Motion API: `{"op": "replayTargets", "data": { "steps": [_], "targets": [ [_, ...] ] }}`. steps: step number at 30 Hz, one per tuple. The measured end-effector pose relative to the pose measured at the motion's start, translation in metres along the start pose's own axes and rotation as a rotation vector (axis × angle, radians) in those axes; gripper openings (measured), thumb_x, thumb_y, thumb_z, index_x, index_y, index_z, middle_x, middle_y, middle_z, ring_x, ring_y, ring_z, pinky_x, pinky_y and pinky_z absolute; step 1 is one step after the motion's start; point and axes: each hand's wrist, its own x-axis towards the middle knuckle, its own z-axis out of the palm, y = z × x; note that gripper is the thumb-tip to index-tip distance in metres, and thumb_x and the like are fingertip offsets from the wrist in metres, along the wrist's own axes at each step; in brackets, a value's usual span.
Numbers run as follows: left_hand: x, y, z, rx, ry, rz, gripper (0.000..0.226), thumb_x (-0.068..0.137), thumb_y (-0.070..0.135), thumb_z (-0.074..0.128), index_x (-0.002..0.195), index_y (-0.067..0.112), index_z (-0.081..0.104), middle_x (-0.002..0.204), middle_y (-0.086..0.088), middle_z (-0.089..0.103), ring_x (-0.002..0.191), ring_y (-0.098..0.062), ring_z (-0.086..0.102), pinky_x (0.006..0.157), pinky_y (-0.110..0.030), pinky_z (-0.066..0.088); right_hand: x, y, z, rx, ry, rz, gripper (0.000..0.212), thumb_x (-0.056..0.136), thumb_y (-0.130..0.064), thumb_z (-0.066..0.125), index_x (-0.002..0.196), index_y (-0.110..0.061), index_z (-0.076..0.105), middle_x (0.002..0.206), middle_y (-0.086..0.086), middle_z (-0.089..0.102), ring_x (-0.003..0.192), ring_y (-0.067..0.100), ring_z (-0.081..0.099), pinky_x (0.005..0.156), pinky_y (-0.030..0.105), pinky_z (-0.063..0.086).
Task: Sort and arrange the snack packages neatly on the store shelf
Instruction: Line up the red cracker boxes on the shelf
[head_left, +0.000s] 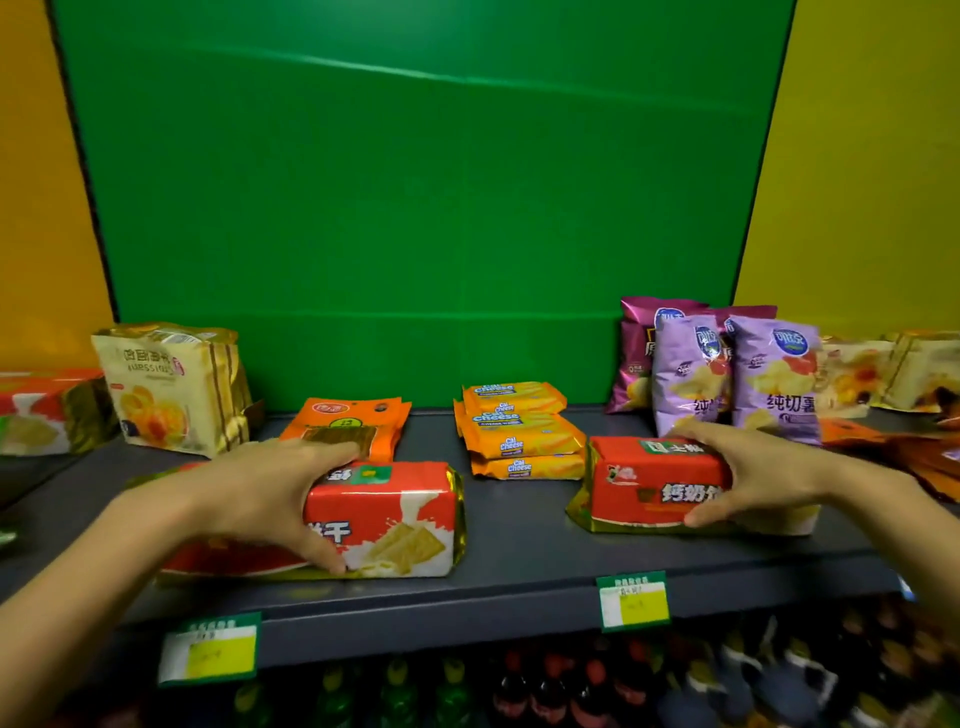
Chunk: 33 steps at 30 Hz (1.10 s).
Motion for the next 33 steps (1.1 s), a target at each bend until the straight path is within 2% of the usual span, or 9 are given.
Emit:
{"op": "replayTargets", "data": {
  "steps": [4, 7, 10, 15, 19, 24, 27, 29, 33],
  "targets": [
    [-0.004, 0.002, 0.004, -0.098, 0.056, -0.021, 0.099, 0.049, 0.071, 0.069, 0.133, 0.032, 0.032, 0.133, 0.012, 0.05, 0.108, -0.002, 0.048, 0.095, -0.023, 0.042, 0.001, 0.003, -0.004, -0.073, 0.031, -0.104, 0.097, 0.031, -0.085, 0.055, 0.113, -0.035, 0.037, 0.104, -0.02, 0.05, 0.088, -0.004, 0.053, 0.074, -0.003, 0.038],
    [-0.016, 0.007, 0.005, -0.122, 0.16, -0.052, 0.093, 0.049, 0.068, 0.071, 0.127, 0.032, 0.036, 0.128, 0.007, 0.055, 0.103, -0.005, 0.049, 0.084, -0.021, 0.04, 0.002, 0.0, -0.009, -0.082, 0.071, -0.185, 0.091, 0.031, -0.083, 0.059, 0.107, -0.036, 0.042, 0.097, -0.022, 0.054, 0.084, -0.007, 0.055, 0.069, -0.003, 0.038],
    [-0.038, 0.008, -0.002, -0.138, 0.317, -0.13, 0.107, 0.042, 0.08, 0.057, 0.131, 0.027, 0.034, 0.129, 0.003, 0.054, 0.1, -0.005, 0.046, 0.085, -0.021, 0.039, 0.011, -0.012, -0.019, -0.05, 0.143, -0.267, 0.094, 0.024, -0.092, 0.055, 0.102, -0.042, 0.044, 0.095, -0.02, 0.058, 0.078, -0.006, 0.06, 0.065, -0.001, 0.041],
    [-0.098, -0.015, -0.025, -0.08, 0.661, -0.265, 0.12, 0.034, 0.094, 0.04, 0.129, 0.022, 0.045, 0.124, -0.004, 0.063, 0.098, -0.019, 0.061, 0.081, -0.028, 0.047, 0.022, -0.08, -0.034, 0.035, 0.318, -0.469, 0.081, 0.017, -0.096, 0.047, 0.082, -0.048, 0.045, 0.082, -0.03, 0.053, 0.074, -0.033, 0.047, 0.06, -0.006, 0.037],
    [-0.153, -0.046, -0.039, -0.027, 0.772, -0.41, 0.113, 0.035, 0.092, 0.045, 0.124, 0.023, 0.051, 0.116, -0.006, 0.067, 0.093, -0.022, 0.065, 0.077, -0.036, 0.055, 0.027, -0.149, -0.028, 0.032, 0.363, -0.583, 0.074, 0.028, -0.093, 0.051, 0.086, -0.047, 0.05, 0.083, -0.031, 0.057, 0.078, -0.029, 0.051, 0.065, -0.004, 0.039],
    [-0.221, -0.091, -0.034, 0.0, 0.826, -0.609, 0.103, 0.04, 0.073, 0.067, 0.126, 0.019, 0.051, 0.117, -0.012, 0.066, 0.096, -0.029, 0.065, 0.077, -0.037, 0.051, 0.036, -0.234, -0.006, 0.028, 0.381, -0.645, 0.084, 0.029, -0.094, 0.047, 0.096, -0.044, 0.048, 0.082, -0.026, 0.057, 0.074, -0.006, 0.058, 0.063, 0.01, 0.04],
    [-0.262, -0.125, -0.028, 0.025, 0.834, -0.674, 0.105, 0.039, 0.08, 0.065, 0.125, 0.02, 0.052, 0.113, -0.011, 0.069, 0.091, -0.029, 0.066, 0.073, -0.037, 0.05, 0.044, -0.284, 0.011, 0.054, 0.398, -0.653, 0.071, 0.047, -0.079, 0.062, 0.103, -0.035, 0.057, 0.088, -0.011, 0.064, 0.077, 0.011, 0.062, 0.066, 0.022, 0.044],
    [-0.287, -0.15, -0.024, 0.011, 0.833, -0.689, 0.103, 0.04, 0.08, 0.054, 0.125, 0.022, 0.05, 0.111, -0.009, 0.069, 0.087, -0.028, 0.066, 0.074, -0.042, 0.053, 0.049, -0.317, 0.022, 0.087, 0.402, -0.637, 0.071, 0.045, -0.069, 0.063, 0.104, -0.031, 0.06, 0.09, -0.006, 0.066, 0.079, 0.016, 0.062, 0.069, 0.028, 0.045],
    [-0.324, -0.198, -0.017, 0.032, 0.803, -0.684, 0.103, 0.041, 0.081, 0.052, 0.126, 0.024, 0.049, 0.111, -0.008, 0.069, 0.085, -0.028, 0.066, 0.074, -0.044, 0.053, 0.062, -0.385, 0.045, 0.133, 0.441, -0.63, 0.083, 0.043, -0.073, 0.058, 0.112, -0.027, 0.06, 0.1, 0.001, 0.07, 0.088, 0.022, 0.064, 0.077, 0.034, 0.05]
  ]
}}
